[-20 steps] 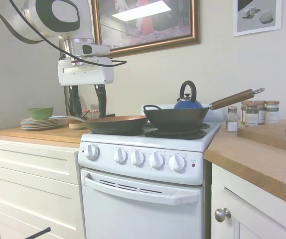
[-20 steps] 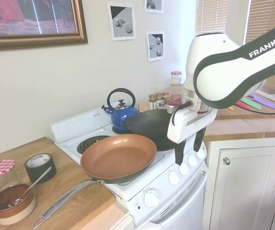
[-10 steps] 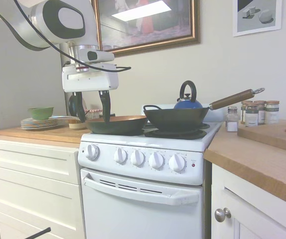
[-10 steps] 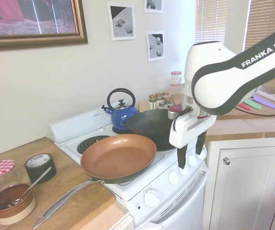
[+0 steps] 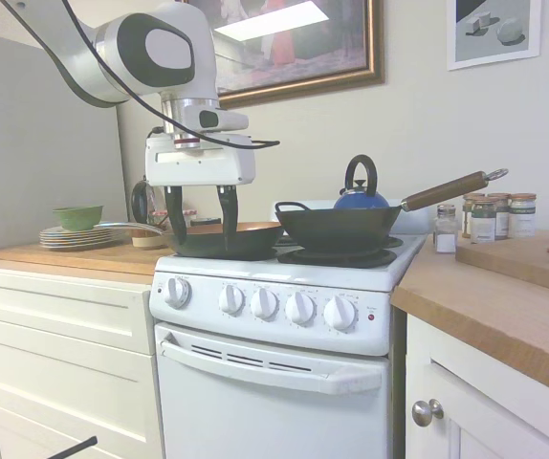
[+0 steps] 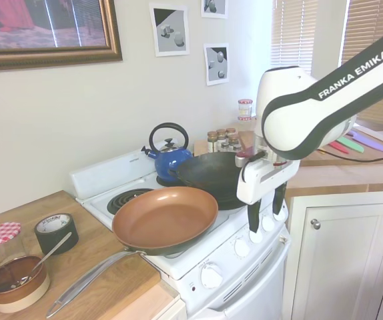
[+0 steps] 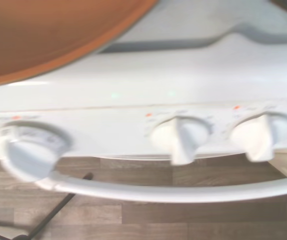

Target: Turn on the stove on the bottom right

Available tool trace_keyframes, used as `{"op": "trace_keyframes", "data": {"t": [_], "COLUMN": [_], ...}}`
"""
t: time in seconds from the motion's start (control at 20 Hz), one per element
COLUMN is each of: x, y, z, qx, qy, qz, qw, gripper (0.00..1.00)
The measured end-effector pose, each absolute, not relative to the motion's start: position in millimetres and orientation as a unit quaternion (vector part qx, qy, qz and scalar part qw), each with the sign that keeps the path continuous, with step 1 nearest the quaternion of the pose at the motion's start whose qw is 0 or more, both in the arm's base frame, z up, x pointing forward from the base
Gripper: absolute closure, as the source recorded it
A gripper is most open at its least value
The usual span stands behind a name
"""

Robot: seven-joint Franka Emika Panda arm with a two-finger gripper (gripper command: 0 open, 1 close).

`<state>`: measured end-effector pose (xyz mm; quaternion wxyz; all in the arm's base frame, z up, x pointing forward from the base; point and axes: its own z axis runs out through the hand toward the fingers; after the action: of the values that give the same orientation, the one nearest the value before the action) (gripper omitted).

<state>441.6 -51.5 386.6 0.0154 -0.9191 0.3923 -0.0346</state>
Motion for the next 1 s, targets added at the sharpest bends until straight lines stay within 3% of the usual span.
{"op": "trace_keyframes", "data": {"t": [0.35,0.4,1.0], "x": [462.0,464.6,477.0], "y": [-98.0,-101.9,-128.7], "z": [378.1,375.8,354.3], "qx": [-0.921,-0.920,-0.915], "qy": [0.390,0.390,0.404], "qz": [-0.022,-0.020,-0.001], "qw": [0.015,0.014,0.007], "gripper": [0.00,1.00,1.00]}}
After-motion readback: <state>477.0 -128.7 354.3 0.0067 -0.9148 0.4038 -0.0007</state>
